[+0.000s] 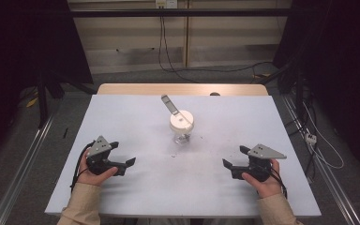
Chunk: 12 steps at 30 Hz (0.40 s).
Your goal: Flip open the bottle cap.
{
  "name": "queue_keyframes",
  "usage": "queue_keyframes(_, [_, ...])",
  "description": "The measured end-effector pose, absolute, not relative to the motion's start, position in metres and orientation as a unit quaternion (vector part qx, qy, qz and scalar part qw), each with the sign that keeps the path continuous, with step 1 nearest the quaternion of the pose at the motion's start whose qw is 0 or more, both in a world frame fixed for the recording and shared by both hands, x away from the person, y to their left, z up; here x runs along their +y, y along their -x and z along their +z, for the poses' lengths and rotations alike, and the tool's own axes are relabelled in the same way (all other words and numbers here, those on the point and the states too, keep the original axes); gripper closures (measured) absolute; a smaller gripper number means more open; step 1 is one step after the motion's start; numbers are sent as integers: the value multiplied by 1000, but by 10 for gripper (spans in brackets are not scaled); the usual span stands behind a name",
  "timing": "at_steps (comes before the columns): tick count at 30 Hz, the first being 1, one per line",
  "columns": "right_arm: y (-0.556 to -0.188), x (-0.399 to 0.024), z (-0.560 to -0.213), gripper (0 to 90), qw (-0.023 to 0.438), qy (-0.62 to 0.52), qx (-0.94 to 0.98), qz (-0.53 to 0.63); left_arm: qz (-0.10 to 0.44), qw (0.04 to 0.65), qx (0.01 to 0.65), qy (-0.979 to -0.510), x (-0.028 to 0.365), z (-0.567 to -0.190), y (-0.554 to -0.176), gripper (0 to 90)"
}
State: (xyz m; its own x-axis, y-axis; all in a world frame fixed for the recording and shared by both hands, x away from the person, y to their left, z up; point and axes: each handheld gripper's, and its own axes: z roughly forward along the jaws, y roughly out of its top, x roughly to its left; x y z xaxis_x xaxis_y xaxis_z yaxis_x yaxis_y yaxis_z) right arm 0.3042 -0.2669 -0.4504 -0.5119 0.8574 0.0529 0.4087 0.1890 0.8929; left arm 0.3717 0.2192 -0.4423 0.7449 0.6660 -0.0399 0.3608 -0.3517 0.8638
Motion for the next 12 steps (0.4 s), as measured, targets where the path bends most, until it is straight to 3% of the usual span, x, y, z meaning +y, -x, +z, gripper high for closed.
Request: queue_keyframes(12, [-304, -265, -452, 140, 238, -430, 736, 466, 163, 469, 320, -807, 222, -444, -373, 56])
